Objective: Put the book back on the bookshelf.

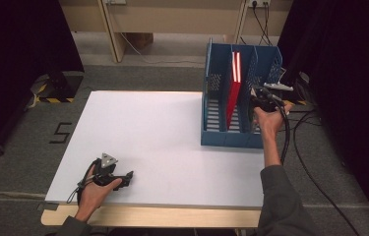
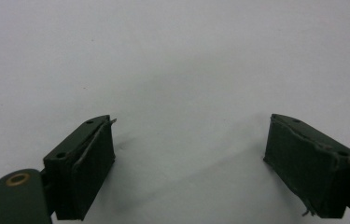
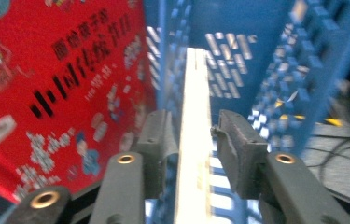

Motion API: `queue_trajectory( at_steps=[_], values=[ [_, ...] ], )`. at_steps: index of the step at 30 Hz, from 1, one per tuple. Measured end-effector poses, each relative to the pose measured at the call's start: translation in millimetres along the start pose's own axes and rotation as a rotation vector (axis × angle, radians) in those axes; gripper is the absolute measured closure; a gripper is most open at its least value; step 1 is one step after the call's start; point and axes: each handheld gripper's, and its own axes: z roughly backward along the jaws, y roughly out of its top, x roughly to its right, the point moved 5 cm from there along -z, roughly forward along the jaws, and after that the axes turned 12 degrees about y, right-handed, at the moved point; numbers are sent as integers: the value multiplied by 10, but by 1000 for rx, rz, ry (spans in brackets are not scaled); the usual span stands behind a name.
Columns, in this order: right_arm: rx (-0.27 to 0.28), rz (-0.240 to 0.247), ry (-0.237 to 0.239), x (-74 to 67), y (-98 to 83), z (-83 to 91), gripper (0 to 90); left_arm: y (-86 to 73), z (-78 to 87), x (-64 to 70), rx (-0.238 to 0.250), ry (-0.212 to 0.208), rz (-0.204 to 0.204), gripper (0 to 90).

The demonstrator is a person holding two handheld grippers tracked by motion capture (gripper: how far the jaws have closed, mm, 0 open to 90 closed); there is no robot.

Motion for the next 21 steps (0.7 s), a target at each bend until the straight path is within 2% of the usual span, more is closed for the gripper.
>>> queue_trajectory(
  at_steps=[2, 9, 11, 13, 15, 17, 18, 21],
  values=[
    [-19, -2, 26, 1, -34, 51, 583, 0, 0, 1, 0, 0, 0, 144],
    [-62, -8, 38, 64, -198, 208, 535, 0, 0, 1, 0, 0, 1, 144],
    [-72, -23, 65, 60, -265, 216, 550, 0, -1, 0, 0, 0, 1, 144],
    [-81, -15, 79, 72, -322, 205, 584, 0, -1, 1, 0, 0, 1, 144],
    [-84, -33, 99, 67, -370, 177, 667, 0, 0, 1, -1, 1, 1, 144],
    [-73, -51, 124, 52, -395, 131, 689, 0, -1, 0, -1, 0, 1, 144],
    [-65, -66, 126, 32, -395, 114, 690, 0, -1, 0, -1, 0, 1, 144],
    [-63, -50, 105, -1, -368, 65, 693, 0, -1, 0, 0, 0, 1, 144]
  ],
)
